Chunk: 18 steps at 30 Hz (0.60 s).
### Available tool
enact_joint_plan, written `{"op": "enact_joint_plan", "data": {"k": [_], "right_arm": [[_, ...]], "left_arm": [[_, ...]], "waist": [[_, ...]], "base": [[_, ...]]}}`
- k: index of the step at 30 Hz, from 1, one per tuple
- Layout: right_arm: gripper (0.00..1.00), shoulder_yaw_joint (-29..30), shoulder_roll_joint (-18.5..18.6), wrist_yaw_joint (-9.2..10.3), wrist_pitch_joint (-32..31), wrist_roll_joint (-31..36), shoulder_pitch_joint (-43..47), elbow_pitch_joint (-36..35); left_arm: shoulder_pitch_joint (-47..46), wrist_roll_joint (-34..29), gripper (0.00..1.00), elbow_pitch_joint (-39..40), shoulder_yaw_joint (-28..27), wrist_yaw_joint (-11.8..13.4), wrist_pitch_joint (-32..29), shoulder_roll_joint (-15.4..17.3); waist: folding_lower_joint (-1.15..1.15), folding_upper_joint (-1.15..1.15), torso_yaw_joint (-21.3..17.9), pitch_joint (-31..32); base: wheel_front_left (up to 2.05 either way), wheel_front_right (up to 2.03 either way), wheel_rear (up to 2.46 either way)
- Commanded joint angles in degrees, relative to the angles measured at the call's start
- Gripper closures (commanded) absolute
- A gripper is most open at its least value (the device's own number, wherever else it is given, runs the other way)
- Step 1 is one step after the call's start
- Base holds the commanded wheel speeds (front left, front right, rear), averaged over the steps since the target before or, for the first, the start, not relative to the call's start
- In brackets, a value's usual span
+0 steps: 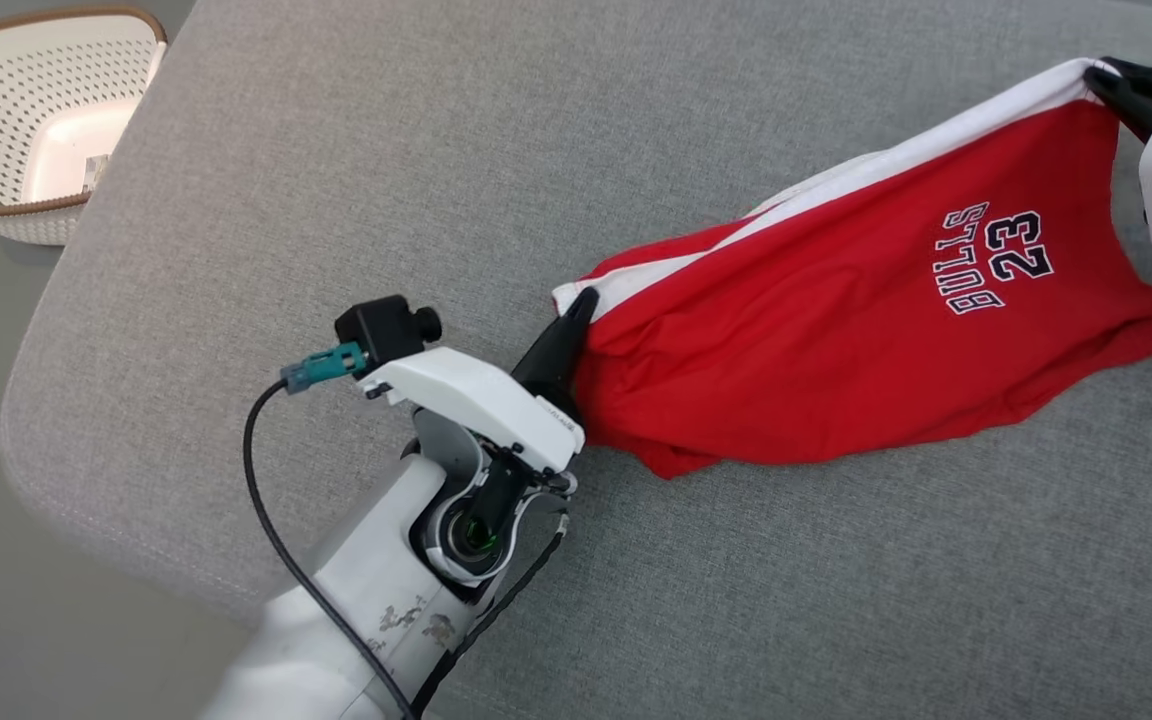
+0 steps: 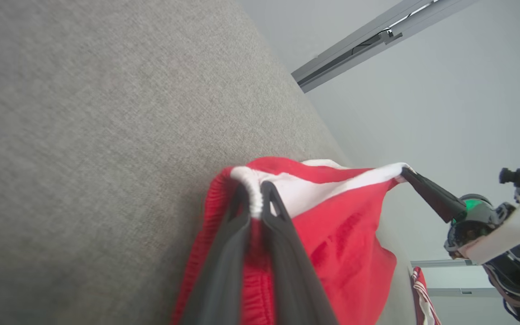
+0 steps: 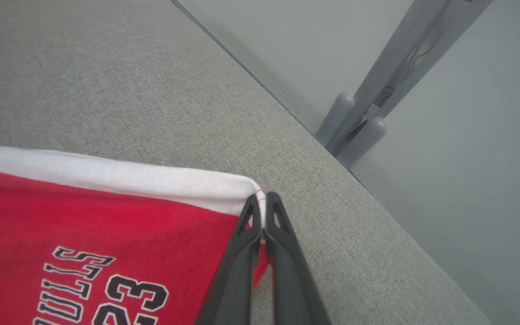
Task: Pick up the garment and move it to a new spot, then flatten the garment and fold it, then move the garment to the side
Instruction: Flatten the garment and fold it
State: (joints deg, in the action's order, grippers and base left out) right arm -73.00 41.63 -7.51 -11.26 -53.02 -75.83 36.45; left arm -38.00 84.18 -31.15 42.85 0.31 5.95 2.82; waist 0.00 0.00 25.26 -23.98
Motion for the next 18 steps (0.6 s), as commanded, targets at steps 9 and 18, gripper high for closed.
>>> {"op": "enact_joint_plan", "data": {"k": [9, 18], "right_arm": [[0.0, -0.3, -1.4, 0.04, -0.6, 0.8, -0.4, 4.2], [0.0, -0.3, -3.0, 0.03, 4.5, -0.2, -0.6, 8.1]], "left_arm": [[-4.8, 3.1, 0.0, -1.7, 5.1, 0.3, 4.3, 0.2], [-6.7, 2.6, 0.0, -5.6, 6.5, -0.8, 8.4, 0.3]], "waist": [[0.0, 0.0, -0.5, -1.7], [0.0, 0.0, -1.3, -0.6]], "base": [[0.0, 0.0, 0.0], [0.0, 0.0, 0.0]]}}
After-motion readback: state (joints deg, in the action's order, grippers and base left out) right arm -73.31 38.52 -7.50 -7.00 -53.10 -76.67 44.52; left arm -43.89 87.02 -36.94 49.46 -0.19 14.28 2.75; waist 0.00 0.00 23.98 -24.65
